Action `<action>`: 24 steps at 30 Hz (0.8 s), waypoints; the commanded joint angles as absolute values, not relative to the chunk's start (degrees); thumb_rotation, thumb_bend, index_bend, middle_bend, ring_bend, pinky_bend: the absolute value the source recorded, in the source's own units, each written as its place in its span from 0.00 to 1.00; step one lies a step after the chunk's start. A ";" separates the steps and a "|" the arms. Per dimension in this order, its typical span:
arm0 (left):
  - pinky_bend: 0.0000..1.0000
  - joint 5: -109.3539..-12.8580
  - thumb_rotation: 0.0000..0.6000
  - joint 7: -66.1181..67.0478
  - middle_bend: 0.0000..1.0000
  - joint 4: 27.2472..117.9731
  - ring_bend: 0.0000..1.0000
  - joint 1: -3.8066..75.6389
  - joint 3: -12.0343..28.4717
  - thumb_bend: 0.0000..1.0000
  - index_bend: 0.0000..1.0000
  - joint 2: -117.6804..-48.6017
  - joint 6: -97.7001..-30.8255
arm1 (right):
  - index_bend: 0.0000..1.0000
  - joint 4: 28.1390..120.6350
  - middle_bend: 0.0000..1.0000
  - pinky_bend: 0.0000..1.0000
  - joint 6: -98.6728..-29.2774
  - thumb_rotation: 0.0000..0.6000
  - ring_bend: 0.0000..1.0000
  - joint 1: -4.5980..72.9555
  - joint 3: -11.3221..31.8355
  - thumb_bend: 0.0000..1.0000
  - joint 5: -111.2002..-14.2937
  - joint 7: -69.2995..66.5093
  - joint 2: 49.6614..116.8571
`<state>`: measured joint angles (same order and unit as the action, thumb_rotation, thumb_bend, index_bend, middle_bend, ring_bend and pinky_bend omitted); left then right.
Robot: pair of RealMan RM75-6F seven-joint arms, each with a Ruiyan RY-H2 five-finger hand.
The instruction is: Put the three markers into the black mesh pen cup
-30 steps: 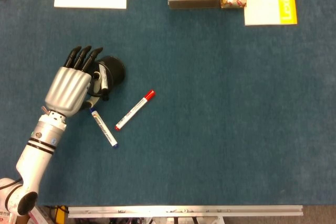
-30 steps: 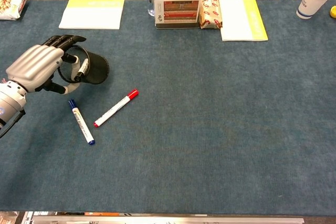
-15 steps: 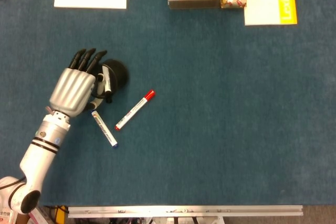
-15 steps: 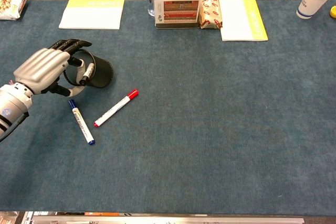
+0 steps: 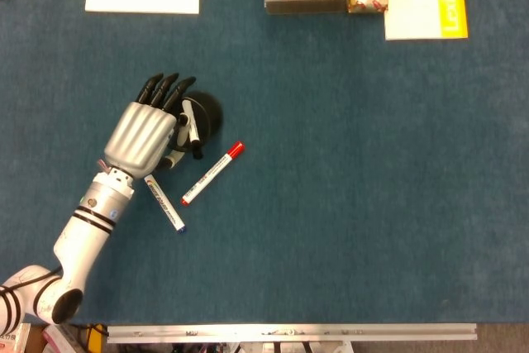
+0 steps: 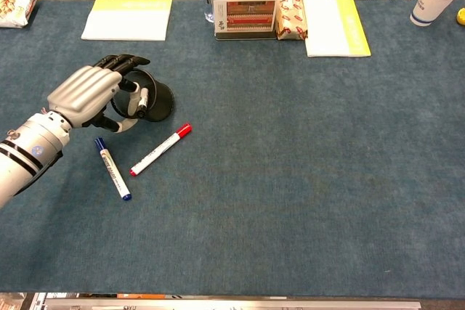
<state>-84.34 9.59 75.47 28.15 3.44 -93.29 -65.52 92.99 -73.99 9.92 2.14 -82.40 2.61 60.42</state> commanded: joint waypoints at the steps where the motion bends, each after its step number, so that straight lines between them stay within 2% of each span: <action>1: 0.07 -84.46 1.00 9.54 0.09 75.44 0.00 28.22 3.29 0.32 0.65 -93.32 -65.49 | 0.10 92.98 0.19 0.41 -73.91 1.00 0.11 9.94 2.13 0.00 -82.37 2.65 60.44; 5: 0.07 -84.87 1.00 8.92 0.08 75.51 0.00 28.43 3.20 0.31 0.48 -93.21 -65.74 | 0.10 92.99 0.18 0.41 -73.68 1.00 0.11 9.99 2.06 0.00 -82.23 2.84 60.53; 8: 0.07 -85.09 1.00 8.60 0.08 75.68 0.00 28.59 3.23 0.31 0.31 -93.12 -65.95 | 0.10 92.99 0.19 0.41 -73.50 1.00 0.11 10.06 2.07 0.00 -82.09 2.97 60.59; 13: 0.07 -85.39 1.00 8.41 0.07 75.79 0.00 28.69 3.32 0.31 0.13 -93.26 -66.55 | 0.10 93.03 0.19 0.41 -73.32 1.00 0.11 10.08 2.00 0.00 -82.00 3.04 60.61; 18: 0.07 -85.43 1.00 8.31 0.06 75.51 0.00 28.82 3.50 0.31 0.05 -93.76 -66.99 | 0.10 93.15 0.19 0.41 -73.35 1.00 0.11 10.05 1.99 0.00 -81.92 3.09 60.59; 24: 0.07 -85.08 1.00 8.58 0.06 75.71 0.00 28.67 3.68 0.31 0.04 -93.74 -67.50 | 0.10 93.22 0.19 0.41 -73.39 1.00 0.11 10.03 1.97 0.00 -81.94 3.07 60.54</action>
